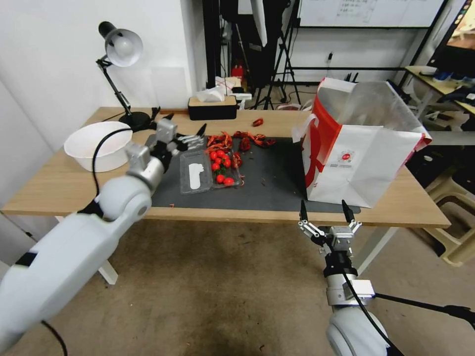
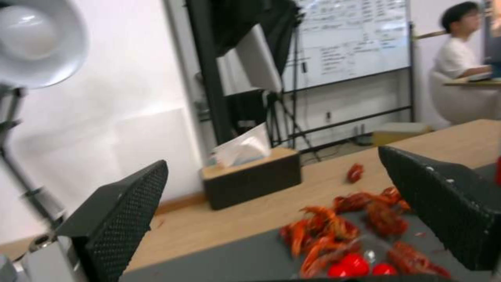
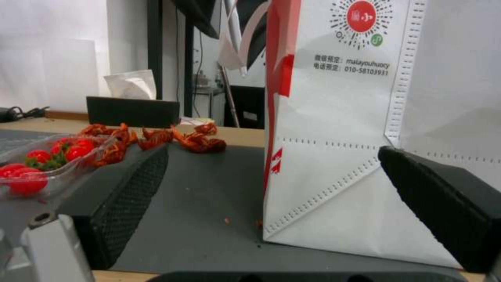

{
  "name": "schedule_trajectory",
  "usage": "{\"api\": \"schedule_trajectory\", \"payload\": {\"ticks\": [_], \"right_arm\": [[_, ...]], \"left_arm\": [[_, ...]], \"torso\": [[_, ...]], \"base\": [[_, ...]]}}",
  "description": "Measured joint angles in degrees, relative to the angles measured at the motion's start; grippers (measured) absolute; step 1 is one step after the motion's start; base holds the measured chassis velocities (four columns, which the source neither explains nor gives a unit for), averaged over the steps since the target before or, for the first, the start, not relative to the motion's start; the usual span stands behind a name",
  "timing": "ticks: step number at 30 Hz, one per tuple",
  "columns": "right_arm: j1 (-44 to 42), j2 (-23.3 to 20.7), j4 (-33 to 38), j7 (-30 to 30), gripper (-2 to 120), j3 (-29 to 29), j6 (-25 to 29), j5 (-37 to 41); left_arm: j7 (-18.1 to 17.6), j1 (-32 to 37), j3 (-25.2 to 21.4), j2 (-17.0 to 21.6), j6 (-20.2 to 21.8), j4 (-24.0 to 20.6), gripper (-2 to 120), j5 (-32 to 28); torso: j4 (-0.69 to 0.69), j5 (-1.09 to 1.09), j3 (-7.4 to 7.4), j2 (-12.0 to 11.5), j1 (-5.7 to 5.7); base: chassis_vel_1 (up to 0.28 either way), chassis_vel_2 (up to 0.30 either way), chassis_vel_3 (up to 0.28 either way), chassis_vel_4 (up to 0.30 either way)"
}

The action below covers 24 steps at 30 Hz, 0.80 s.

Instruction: Pick up the trash from the table and place it into the takeout bag.

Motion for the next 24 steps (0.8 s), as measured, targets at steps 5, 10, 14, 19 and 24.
{"api": "schedule_trajectory", "payload": {"ticks": [5,10,14,19,24], "right_arm": [[-0.2,0.1,0.0,0.0,100,-0.1,-0.1,-0.2],[-0.9,0.6,0.2,0.3,100,-0.2,-0.1,-0.8],[-1.4,0.7,0.5,0.5,100,0.2,-0.1,-1.0],[-1.4,1.0,0.6,0.5,100,0.2,-0.1,-1.1],[-1.4,1.1,0.7,0.5,100,0.1,-0.1,-1.1]], "left_arm": [[-2.7,10.3,-7.6,-1.6,0.0,-3.6,100,3.1],[-3.1,17.7,-12.5,-4.2,-0.2,-5.8,100,5.2],[-2.7,21.7,-14.4,-6.5,-1.3,-6.8,100,6.1],[0.3,27.7,-17.0,-8.7,-5.0,-7.5,100,7.1],[4.1,33.1,-19.6,-11.6,-10.0,-7.4,100,8.8]], "torso": [[-0.01,0.00,0.00,0.0,0.00],[0.00,0.01,0.00,0.0,0.00],[-0.01,0.00,0.01,0.0,0.00],[0.00,0.01,0.00,0.0,0.00],[-0.01,0.02,0.00,0.0,0.00]], "base": [[0.000,0.000,0.000,0.000],[0.000,0.000,0.000,0.000],[0.000,0.000,0.000,0.000],[0.000,0.000,0.000,0.000],[0.000,0.000,0.000,0.000]]}}
